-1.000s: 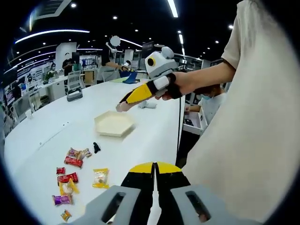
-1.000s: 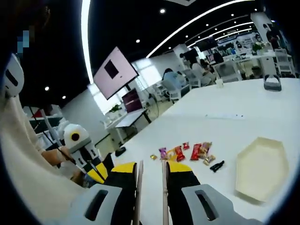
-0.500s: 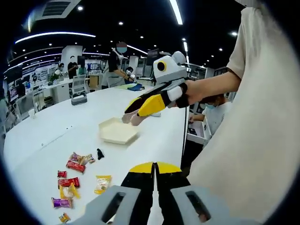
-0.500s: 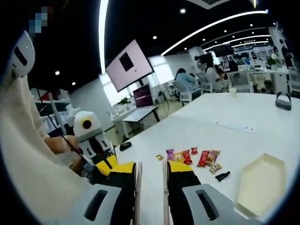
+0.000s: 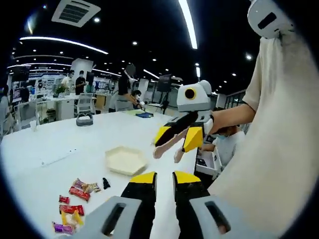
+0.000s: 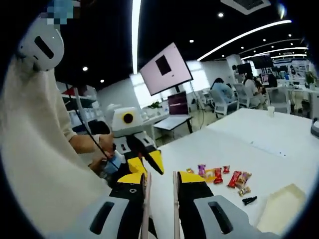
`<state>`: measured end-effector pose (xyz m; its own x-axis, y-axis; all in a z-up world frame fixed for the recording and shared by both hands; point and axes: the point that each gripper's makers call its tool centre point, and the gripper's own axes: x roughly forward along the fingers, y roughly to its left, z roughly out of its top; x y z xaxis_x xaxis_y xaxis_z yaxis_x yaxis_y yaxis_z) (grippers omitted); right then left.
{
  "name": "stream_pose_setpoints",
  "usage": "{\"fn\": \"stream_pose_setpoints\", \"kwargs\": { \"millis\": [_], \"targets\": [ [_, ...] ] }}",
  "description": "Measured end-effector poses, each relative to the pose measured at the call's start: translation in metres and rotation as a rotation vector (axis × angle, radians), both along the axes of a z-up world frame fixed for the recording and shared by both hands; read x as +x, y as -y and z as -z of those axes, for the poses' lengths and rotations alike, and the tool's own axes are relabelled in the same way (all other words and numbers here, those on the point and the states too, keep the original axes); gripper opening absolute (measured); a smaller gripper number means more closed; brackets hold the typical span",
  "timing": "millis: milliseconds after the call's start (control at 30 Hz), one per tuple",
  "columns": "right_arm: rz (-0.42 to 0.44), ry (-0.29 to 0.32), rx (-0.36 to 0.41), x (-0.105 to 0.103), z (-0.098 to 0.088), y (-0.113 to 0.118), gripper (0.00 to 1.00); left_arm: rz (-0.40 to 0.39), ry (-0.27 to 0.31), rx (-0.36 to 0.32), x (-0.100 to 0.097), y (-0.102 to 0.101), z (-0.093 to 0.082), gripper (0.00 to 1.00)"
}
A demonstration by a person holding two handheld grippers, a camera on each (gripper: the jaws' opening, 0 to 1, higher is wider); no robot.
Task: Place the target food into the container with the food tongs after gripping and lifting it, then release it inside without dropping or visibly crushing the food.
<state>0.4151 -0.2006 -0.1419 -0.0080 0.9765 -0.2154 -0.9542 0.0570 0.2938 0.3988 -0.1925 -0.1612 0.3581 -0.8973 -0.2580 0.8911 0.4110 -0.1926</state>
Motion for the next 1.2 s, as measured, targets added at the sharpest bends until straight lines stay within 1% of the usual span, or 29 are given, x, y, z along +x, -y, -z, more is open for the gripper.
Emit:
{"fn": "stream_pose_setpoints", "kwargs": {
  "millis": [67,233,300,400,567,600,633,667,700,767,800,867,900,1000,1067,1133,1200],
  "targets": [
    [-0.024,0.015,-0.016,-0.003,0.001,-0.001,0.25,0.038,0.006,0.016,-0.005,0.006,-0.001,0.12],
    [-0.058,0.031,-0.028,-0.007,0.001,-0.002,0.26,0.08,0.021,0.054,-0.011,0.013,-0.001,0.11],
    [-0.091,0.041,-0.04,-0.012,0.001,-0.003,0.26,0.093,0.03,0.076,-0.012,0.014,0.0,0.1],
    [-0.129,0.052,-0.057,-0.019,0.002,-0.004,0.26,0.11,0.035,0.067,-0.014,0.015,-0.004,0.1],
    [-0.154,0.065,-0.073,-0.022,0.003,-0.006,0.26,0.154,0.051,0.067,-0.018,0.021,-0.009,0.07],
    [-0.158,0.068,-0.073,-0.023,0.003,-0.007,0.26,0.165,0.057,0.074,-0.019,0.023,-0.009,0.06],
    [-0.159,0.07,-0.075,-0.023,0.003,-0.007,0.27,0.2,0.064,0.082,-0.024,0.025,-0.009,0.02],
    [-0.167,0.084,-0.094,-0.022,0.004,-0.006,0.27,0.182,0.059,0.088,-0.021,0.025,-0.008,0.01],
    [-0.164,0.09,-0.095,-0.021,0.004,-0.006,0.28,0.181,0.061,0.092,-0.021,0.026,-0.008,0.01],
    [-0.167,0.094,-0.097,-0.019,0.003,-0.005,0.29,0.18,0.07,0.086,-0.022,0.026,-0.009,0.0],
    [-0.172,0.102,-0.091,-0.018,-0.001,-0.003,0.3,0.173,0.084,0.064,-0.022,0.027,-0.015,0.0],
    [-0.177,0.1,-0.089,-0.016,-0.003,-0.001,0.3,0.173,0.089,0.051,-0.022,0.027,-0.018,0.0],
    [-0.182,0.101,-0.09,-0.016,-0.004,0.0,0.3,0.172,0.091,0.051,-0.022,0.026,-0.019,0.0],
    [-0.191,0.094,-0.078,-0.016,-0.008,0.003,0.3,0.173,0.095,0.016,-0.021,0.025,-0.027,0.0],
    [-0.198,0.089,-0.069,-0.017,-0.01,0.005,0.3,0.174,0.095,0.007,-0.021,0.025,-0.029,0.0],
    [-0.214,0.098,-0.077,-0.02,-0.009,0.006,0.3,0.171,0.091,-0.032,-0.021,0.023,-0.036,0.0],
    [-0.215,0.095,-0.074,-0.021,-0.009,0.008,0.33,0.161,0.09,-0.054,-0.019,0.02,-0.04,0.0]
  ]
}}
